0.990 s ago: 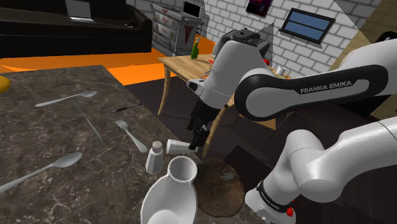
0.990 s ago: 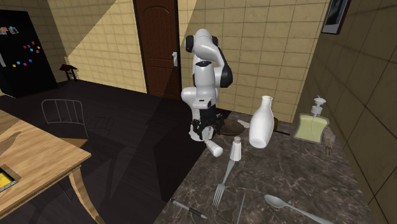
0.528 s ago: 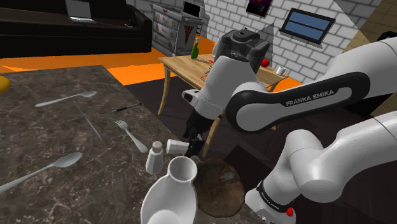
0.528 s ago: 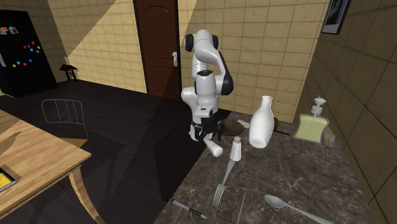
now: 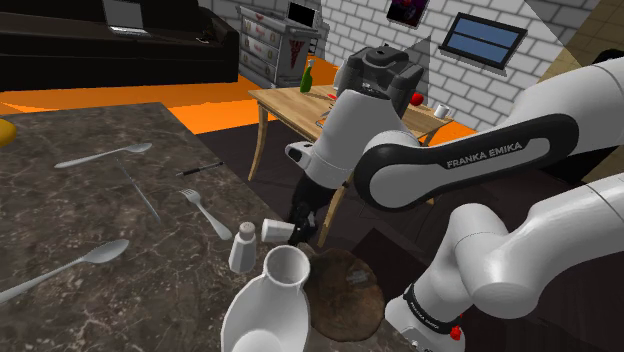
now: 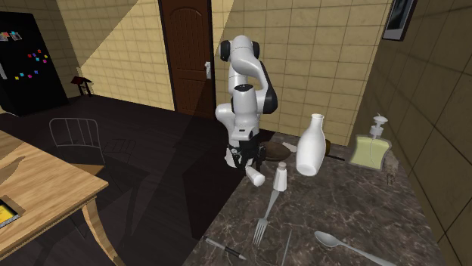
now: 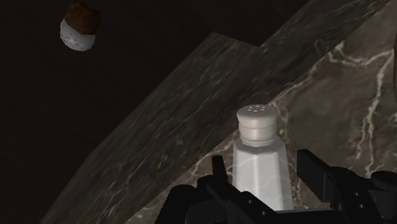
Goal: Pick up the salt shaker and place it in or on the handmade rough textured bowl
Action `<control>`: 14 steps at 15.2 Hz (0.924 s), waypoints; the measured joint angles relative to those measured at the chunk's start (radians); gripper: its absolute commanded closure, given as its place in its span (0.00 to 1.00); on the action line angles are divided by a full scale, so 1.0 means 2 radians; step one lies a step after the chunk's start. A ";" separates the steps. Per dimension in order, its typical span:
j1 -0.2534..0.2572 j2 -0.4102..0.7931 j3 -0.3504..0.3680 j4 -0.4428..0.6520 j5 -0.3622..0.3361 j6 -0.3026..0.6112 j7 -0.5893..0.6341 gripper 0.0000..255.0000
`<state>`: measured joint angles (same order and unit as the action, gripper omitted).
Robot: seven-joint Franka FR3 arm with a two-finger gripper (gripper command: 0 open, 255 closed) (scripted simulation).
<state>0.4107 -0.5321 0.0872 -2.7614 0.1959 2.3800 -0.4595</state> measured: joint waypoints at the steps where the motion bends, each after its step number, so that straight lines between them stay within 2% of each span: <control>1: 0.000 0.000 0.000 0.000 0.000 0.000 0.000 1.00; 9: 0.000 0.000 0.000 0.000 0.000 0.000 0.000 1.00; 14: -0.003 -0.016 -0.002 0.016 -0.005 -0.032 0.003 1.00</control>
<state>0.4056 -0.5648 0.0842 -2.7292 0.1868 2.3154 -0.4532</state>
